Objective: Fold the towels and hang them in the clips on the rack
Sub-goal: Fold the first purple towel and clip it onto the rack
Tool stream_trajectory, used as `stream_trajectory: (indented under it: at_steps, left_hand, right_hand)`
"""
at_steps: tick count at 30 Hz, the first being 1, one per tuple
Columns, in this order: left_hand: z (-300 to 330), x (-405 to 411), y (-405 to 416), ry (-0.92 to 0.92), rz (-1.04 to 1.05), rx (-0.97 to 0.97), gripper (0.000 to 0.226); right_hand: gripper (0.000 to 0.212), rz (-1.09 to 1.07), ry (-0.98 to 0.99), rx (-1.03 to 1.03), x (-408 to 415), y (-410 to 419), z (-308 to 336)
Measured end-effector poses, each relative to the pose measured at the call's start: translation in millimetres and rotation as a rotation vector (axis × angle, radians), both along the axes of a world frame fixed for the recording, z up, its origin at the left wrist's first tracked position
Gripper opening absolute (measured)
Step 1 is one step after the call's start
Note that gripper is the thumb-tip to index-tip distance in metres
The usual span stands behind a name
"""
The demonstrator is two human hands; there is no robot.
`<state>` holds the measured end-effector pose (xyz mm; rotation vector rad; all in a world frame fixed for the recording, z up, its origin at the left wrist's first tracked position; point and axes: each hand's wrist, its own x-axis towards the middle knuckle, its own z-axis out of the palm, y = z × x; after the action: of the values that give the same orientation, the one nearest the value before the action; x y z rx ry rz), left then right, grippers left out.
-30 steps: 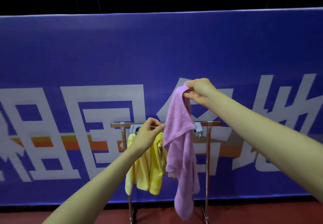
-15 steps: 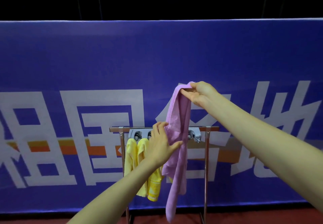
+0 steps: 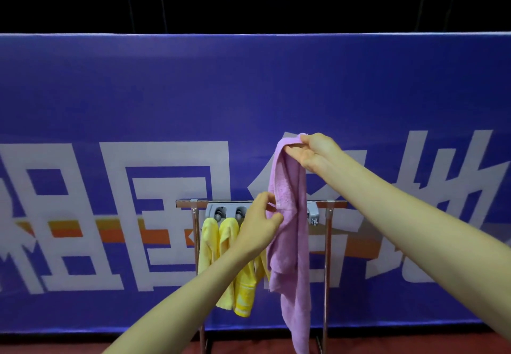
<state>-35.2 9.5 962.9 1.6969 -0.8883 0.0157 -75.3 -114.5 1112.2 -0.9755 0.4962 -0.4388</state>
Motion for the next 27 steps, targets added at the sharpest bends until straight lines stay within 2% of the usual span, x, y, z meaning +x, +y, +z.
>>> stream_trajectory:
  at_steps: [2,4,5,8,12,14,16,19,21,25,27]
  left_hand:
    - [-0.6,-4.1,-2.2,0.092,-0.021,-0.028,0.025]
    - [-0.4,-5.1,-4.2,0.152,-0.007,-0.045,0.026]
    - [-0.2,-4.7,-4.9,0.161,0.011,-0.048,0.026]
    - [1.6,0.5,-4.4,0.196,0.095,-0.116,0.013]
    - [10.2,16.6,4.5,0.327,0.227,-0.286,0.011]
    - [19.5,25.0,11.1,0.371,0.275,-0.365,0.011]
    - [32.8,31.3,18.1,0.382,0.295,-0.44,0.007]
    - [53.7,42.0,26.7,0.266,0.3,-0.474,0.008]
    - [67.5,47.7,30.7,0.161,0.268,-0.459,0.008]
    - [96.6,51.7,33.8,-0.001,0.194,-0.361,0.01]
    - [106.7,50.8,32.8,-0.105,0.139,-0.209,0.007]
  right_hand:
    - [0.009,0.041,-0.127,0.027,7.7,-6.7,-0.8]
    - [0.019,-0.046,-0.288,0.201,16.2,-10.6,-7.8]
    - [0.022,-0.066,-0.308,0.275,17.9,-11.7,-8.1]
    - [0.025,-0.093,-0.28,0.187,15.3,-11.9,-8.5]
    - [0.017,-0.052,-0.268,0.116,0.7,-14.2,-11.3]
    - [0.014,-0.052,-0.22,0.015,-5.8,-15.1,-16.5]
    - [0.012,-0.049,-0.089,-0.212,-12.0,-16.0,-22.1]
    - [0.019,-0.005,0.123,-0.636,-13.6,-22.1,-35.3]
    - [0.025,0.034,0.208,-0.828,-11.2,-26.8,-44.6]
    - [0.019,0.105,0.291,-0.96,-11.2,-32.7,-55.7]
    - [0.022,0.178,0.291,-0.951,-14.2,-32.5,-53.5]
